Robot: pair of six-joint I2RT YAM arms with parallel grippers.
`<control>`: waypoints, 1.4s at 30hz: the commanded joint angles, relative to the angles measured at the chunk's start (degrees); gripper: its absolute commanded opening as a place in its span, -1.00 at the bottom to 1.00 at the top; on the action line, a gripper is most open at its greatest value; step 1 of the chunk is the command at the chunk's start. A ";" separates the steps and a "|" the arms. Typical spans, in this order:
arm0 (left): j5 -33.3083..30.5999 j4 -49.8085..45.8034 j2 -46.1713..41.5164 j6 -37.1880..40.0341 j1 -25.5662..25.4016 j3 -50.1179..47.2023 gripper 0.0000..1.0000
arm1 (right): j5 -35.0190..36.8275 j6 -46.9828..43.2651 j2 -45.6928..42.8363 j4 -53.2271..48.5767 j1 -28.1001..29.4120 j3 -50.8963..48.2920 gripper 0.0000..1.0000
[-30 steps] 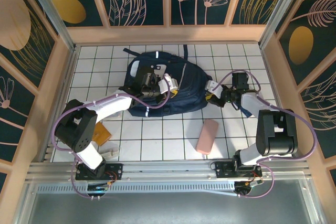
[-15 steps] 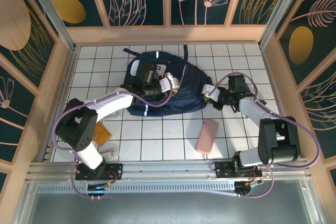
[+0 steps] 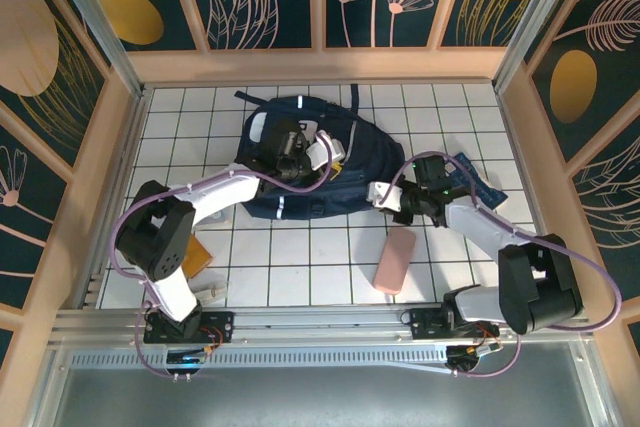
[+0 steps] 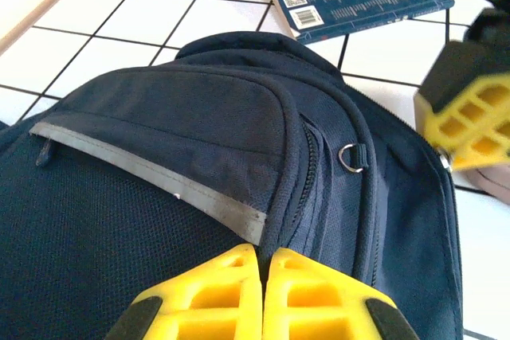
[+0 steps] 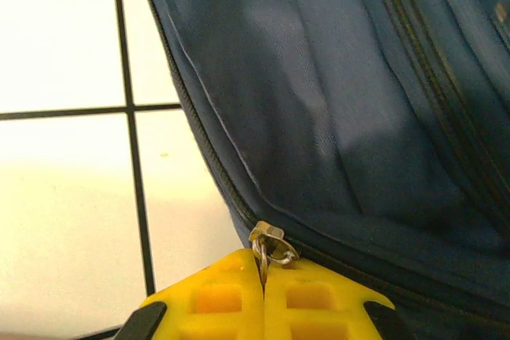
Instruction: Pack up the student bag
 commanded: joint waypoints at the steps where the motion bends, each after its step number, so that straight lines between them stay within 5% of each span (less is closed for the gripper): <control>1: -0.90 8.75 0.88 -6.56 -0.54 2.50 -1.00 | -1.46 4.09 0.14 -2.28 4.98 -0.10 -1.00; 6: -3.91 10.98 1.05 -9.82 -2.46 2.37 -1.00 | -0.75 17.17 3.06 -1.76 7.87 3.90 -1.00; 14: -13.91 14.40 -1.23 -16.81 -2.61 -0.32 -1.00 | 12.21 38.77 -1.82 10.19 9.04 1.18 -1.00; 23: -13.28 7.28 2.39 -26.40 0.38 7.06 -1.00 | 10.46 33.95 2.86 14.67 -5.15 2.45 -1.00; 27: -2.05 4.30 3.19 -15.86 1.08 8.74 -1.00 | 9.50 30.71 5.77 14.66 -5.86 3.49 -1.00; 29: 3.28 0.13 3.15 -7.52 1.01 9.21 -0.77 | 8.33 30.50 6.53 16.12 -6.25 3.28 -1.00; 34: 3.28 -11.76 5.14 4.39 1.01 12.98 -0.05 | 5.23 28.76 7.97 18.29 -6.76 3.64 -1.00; 42: 0.14 -16.59 9.08 9.05 0.96 17.82 0.28 | 4.04 25.95 8.72 16.75 -7.14 5.42 -1.00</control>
